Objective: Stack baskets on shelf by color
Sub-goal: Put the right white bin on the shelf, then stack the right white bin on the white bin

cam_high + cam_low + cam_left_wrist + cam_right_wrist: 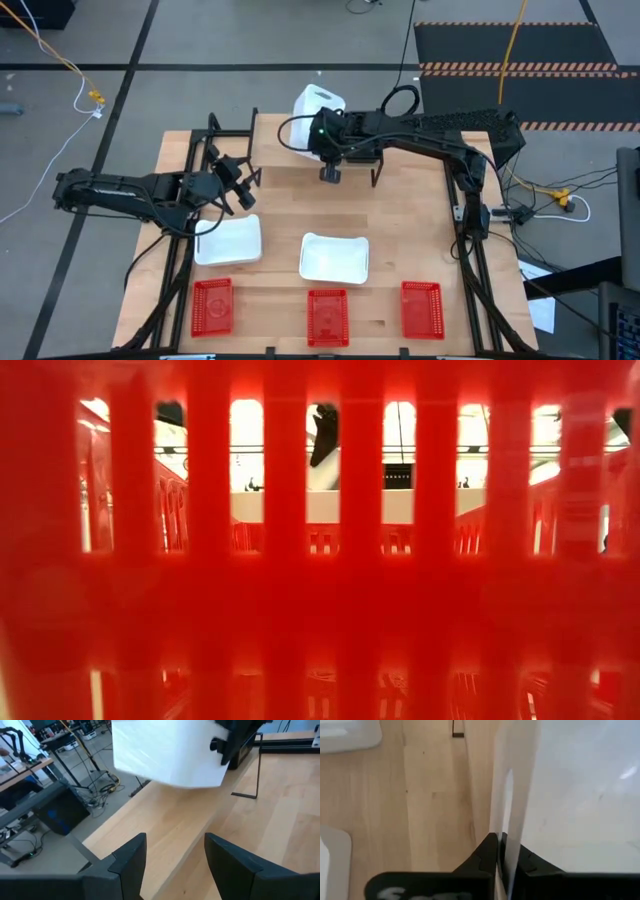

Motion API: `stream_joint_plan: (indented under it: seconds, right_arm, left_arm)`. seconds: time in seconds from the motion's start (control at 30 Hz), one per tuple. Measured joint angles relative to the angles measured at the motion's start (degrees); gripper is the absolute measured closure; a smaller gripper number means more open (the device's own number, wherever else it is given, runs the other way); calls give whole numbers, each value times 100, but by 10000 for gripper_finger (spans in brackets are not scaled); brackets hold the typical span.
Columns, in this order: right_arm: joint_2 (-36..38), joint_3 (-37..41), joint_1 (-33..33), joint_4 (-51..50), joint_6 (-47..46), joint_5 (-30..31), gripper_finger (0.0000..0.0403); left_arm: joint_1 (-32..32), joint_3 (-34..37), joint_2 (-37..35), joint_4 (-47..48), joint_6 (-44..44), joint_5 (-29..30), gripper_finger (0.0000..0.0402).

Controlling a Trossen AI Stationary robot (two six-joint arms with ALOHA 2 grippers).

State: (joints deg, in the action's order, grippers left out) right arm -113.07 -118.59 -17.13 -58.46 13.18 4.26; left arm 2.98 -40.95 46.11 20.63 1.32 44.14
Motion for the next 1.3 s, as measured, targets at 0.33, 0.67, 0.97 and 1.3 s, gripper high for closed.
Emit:
stream_joint_plan:
  seconds: [0.33,0.67,0.97,1.3]
  right_arm:
    - [-20,579,-2,274,-34,13,330]
    - [288,588,1,417,385,14,312]
    - [1406,621,113,708,428,-938,312]
    - [2798,3547,2293,1439,1319,-1952,311]
  left_arm:
    - [0,0,0,19,-11,0,202]
    - [0,0,0,35,45,0,202]
    - [0,2,0,193,164,-9,202]
    - [177,4,1,979,1403,-379,202]
